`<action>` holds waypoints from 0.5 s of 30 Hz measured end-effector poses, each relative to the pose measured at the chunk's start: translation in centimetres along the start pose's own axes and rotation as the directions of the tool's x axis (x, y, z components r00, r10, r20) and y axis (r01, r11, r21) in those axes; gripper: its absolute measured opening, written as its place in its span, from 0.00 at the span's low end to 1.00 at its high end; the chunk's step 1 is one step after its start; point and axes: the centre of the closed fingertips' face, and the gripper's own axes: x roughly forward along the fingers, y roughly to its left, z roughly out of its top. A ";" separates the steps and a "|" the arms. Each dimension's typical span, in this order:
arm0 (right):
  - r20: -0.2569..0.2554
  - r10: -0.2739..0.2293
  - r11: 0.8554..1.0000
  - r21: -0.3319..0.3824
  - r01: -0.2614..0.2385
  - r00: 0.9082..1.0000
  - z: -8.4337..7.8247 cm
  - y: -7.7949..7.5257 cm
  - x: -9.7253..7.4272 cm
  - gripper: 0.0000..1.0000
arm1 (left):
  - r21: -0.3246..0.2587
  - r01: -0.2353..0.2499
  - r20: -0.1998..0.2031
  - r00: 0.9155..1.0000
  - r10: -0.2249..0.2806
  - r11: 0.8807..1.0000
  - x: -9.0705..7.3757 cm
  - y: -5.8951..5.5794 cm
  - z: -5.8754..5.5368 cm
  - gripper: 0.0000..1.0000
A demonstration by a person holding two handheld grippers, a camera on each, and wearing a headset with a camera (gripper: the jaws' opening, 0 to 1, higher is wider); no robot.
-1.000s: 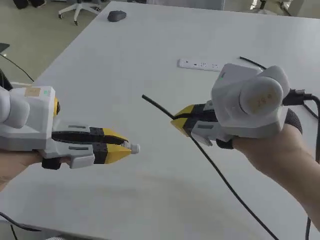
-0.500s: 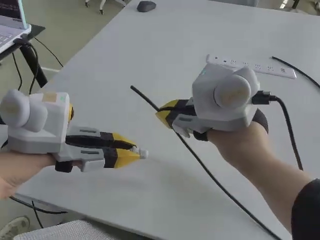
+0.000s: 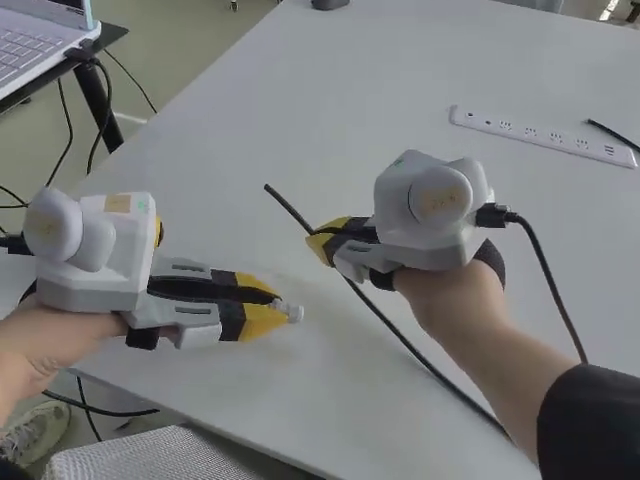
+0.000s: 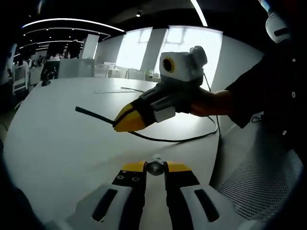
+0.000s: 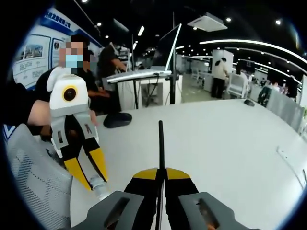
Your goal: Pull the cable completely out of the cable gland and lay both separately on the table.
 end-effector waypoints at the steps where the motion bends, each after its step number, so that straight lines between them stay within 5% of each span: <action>1: -0.003 -0.001 1.000 0.003 0.001 1.000 -0.1 -0.1 0.2 0.00 | 0.002 -0.003 -0.001 1.000 0.003 1.000 0.1 0.1 -0.2 0.15; 15: -0.049 0.013 0.997 0.079 -0.009 0.999 -2.3 -0.6 2.3 0.00 | -0.006 -0.027 0.003 1.000 0.027 1.000 1.2 0.9 -2.1 0.15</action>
